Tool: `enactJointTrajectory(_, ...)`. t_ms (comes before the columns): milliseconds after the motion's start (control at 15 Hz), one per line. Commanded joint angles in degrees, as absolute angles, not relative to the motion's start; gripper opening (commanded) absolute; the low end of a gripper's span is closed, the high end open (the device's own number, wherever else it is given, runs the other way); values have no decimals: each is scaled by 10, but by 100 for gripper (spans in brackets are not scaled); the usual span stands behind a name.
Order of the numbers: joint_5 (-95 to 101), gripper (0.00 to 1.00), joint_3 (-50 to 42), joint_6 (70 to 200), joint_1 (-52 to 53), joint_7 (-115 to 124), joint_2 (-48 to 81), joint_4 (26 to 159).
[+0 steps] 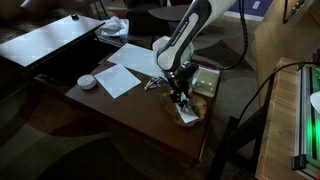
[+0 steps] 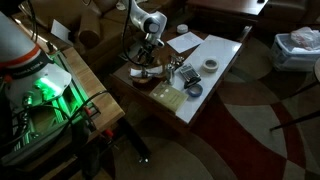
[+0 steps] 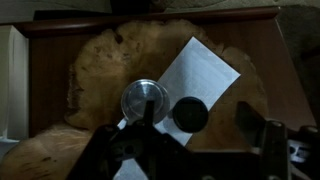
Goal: Pick up the silver object from the brown bowl and put it in the blue masking tape
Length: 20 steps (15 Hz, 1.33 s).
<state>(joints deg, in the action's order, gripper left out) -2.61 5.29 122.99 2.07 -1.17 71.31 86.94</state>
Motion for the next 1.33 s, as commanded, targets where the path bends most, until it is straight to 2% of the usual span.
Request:
enactJointTrajectory(0,-29,63,45,1188,32,2,748,816)
enactJointTrajectory(133,-28,41,44,1177,34,4,755,803)
enactJointTrajectory(400,-28,13,41,1164,38,13,763,787)
enactJointTrajectory(600,-26,13,44,1192,36,5,733,825)
enactJointTrajectory(1067,-27,13,11,1495,77,95,583,1055)
enactJointTrajectory(1133,-26,38,28,1431,58,60,636,972)
enactJointTrajectory(1267,-26,38,20,1473,68,79,606,1017)
